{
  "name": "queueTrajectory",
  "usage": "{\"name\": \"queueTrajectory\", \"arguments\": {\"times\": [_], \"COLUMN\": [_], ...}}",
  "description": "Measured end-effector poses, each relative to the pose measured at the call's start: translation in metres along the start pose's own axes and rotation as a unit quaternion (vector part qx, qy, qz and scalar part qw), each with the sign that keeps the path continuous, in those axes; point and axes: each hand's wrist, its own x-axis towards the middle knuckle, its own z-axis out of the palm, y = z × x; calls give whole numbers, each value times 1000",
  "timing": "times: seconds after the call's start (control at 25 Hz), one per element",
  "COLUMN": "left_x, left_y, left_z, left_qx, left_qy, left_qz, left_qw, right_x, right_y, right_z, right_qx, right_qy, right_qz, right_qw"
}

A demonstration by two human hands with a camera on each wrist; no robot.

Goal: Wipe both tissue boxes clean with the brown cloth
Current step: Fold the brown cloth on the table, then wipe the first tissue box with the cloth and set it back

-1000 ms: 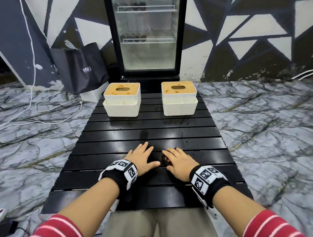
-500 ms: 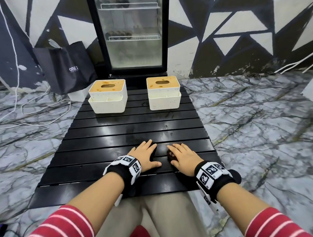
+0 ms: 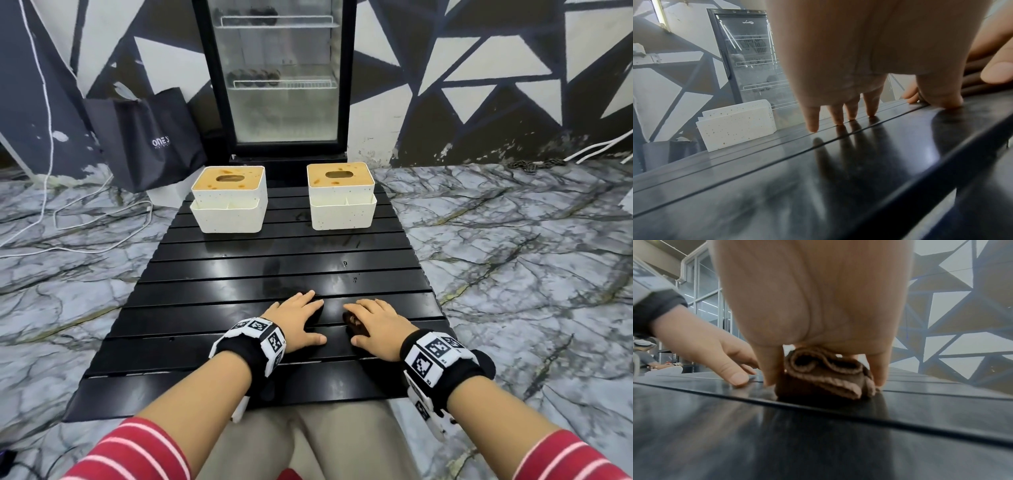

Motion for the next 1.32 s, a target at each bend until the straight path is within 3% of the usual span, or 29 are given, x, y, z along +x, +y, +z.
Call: {"name": "queueTrajectory", "arguments": {"times": [0.16,0.48,0.88,1.04,1.2,1.32], "left_x": [-1,-2,61,81,87,88], "left_y": [-17,-119,-244,-261,-268,-269], "left_z": [-11,-63,-146,-156,-154,-148], "left_qx": [11,-9,8,33,-19,-57], "left_qy": [15,92,219,231,266,275], "left_qz": [7,-83,-182,-168,-123,-128], "left_qw": [1000,992,959,958,956,951], "right_x": [12,81,224,264,287,292], "right_y": [-18,-74,-124,-134,-136,-135], "right_z": [-15,-54,-111,-119,-113,-108], "right_qx": [20,67,70,61,49,64], "right_qy": [30,36,89,121,119,137], "right_qz": [4,-81,-133,-139,-138,-144], "right_qw": [999,994,985,981,982,978]}}
